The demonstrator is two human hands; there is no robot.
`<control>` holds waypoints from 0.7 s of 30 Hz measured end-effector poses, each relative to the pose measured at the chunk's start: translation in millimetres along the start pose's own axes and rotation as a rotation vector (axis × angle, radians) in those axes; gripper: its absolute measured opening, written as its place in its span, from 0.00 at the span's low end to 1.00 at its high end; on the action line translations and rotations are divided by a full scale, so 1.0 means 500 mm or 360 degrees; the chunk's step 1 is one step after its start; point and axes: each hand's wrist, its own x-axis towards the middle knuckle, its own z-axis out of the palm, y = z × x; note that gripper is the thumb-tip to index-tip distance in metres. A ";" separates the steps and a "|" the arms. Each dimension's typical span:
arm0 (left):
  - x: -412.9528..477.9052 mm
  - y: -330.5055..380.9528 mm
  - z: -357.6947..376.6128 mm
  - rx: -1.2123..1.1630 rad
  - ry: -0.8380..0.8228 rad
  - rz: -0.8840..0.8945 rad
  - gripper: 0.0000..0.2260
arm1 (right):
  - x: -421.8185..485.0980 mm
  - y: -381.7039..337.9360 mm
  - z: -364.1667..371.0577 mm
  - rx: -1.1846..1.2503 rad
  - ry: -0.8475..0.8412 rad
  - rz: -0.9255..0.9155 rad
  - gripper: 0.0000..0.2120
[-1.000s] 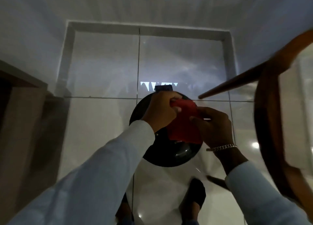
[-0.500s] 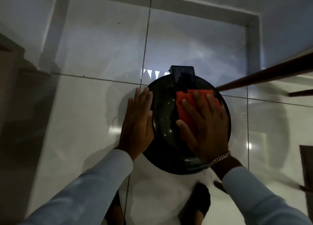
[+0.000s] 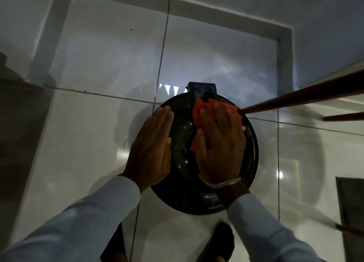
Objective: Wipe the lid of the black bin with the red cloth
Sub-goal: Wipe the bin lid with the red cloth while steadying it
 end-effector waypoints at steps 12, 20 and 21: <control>0.003 0.008 -0.005 0.0049 -0.0050 -0.0025 0.23 | 0.019 -0.016 0.006 -0.0114 -0.0042 0.0200 0.23; 0.008 0.004 -0.003 0.0017 -0.0070 -0.0017 0.23 | -0.009 0.029 -0.019 -0.0039 -0.0036 0.0449 0.24; 0.009 0.001 -0.002 0.0014 -0.0073 -0.0009 0.23 | 0.019 0.008 -0.008 -0.0060 -0.0031 0.0543 0.24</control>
